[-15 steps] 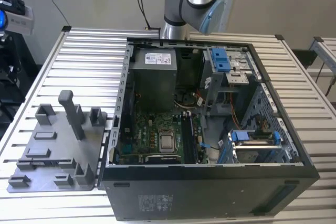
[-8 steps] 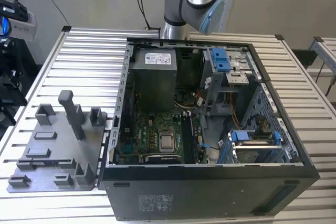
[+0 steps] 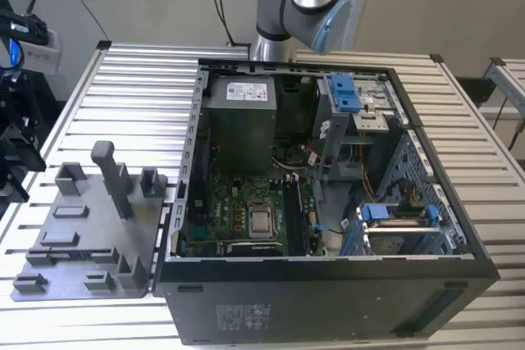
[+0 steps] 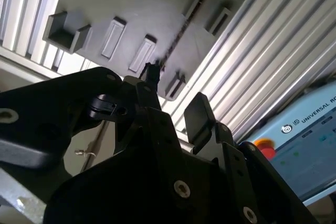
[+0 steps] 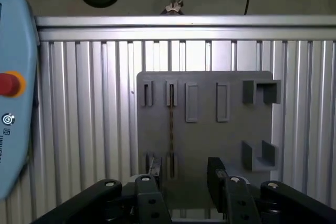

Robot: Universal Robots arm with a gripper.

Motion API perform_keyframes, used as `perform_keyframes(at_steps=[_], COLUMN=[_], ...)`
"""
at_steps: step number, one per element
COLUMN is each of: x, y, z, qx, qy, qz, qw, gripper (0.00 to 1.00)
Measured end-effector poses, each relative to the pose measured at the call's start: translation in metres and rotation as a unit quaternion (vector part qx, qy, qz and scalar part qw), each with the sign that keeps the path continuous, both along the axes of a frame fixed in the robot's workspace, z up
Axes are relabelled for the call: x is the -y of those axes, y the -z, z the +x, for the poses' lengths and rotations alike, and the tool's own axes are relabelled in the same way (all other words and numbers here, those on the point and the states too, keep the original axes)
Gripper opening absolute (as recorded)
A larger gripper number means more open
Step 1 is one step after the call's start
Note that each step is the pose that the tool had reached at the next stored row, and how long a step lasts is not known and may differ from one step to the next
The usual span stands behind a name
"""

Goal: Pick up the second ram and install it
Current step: 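Pick up the second ram and move it above second insertion slot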

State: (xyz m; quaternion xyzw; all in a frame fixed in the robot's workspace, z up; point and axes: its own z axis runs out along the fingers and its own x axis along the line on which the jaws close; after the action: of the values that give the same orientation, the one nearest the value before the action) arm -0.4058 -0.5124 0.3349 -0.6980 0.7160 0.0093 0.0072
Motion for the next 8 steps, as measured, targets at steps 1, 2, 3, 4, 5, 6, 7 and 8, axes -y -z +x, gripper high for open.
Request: perform_keyframes(at_steps=[1,2,3,4,5,6,7,8], x=[0.0,0.0,0.0,0.0,0.0,0.0,0.0,0.0], y=[0.0012,0.0025,0.0039,0.0053,0.0065,0.008,0.0092,0.0103], z=[0.0,0.0,0.0,0.0,0.0,0.0,0.0,0.0], qx=[-0.0001,0.0,0.0,0.0,0.0,0.0,0.0,0.0], qy=[0.0,0.0,0.0,0.0,0.0,0.0,0.0,0.0], qz=[-0.0001,-0.0001,0.0,0.0,0.0,-0.0001,-0.0001,-0.0001], qw=[1.0,1.0,1.0,1.0,1.0,1.0,1.0,1.0], gripper=[0.48,0.48,0.48,0.48,0.48,0.48,0.48,0.48])
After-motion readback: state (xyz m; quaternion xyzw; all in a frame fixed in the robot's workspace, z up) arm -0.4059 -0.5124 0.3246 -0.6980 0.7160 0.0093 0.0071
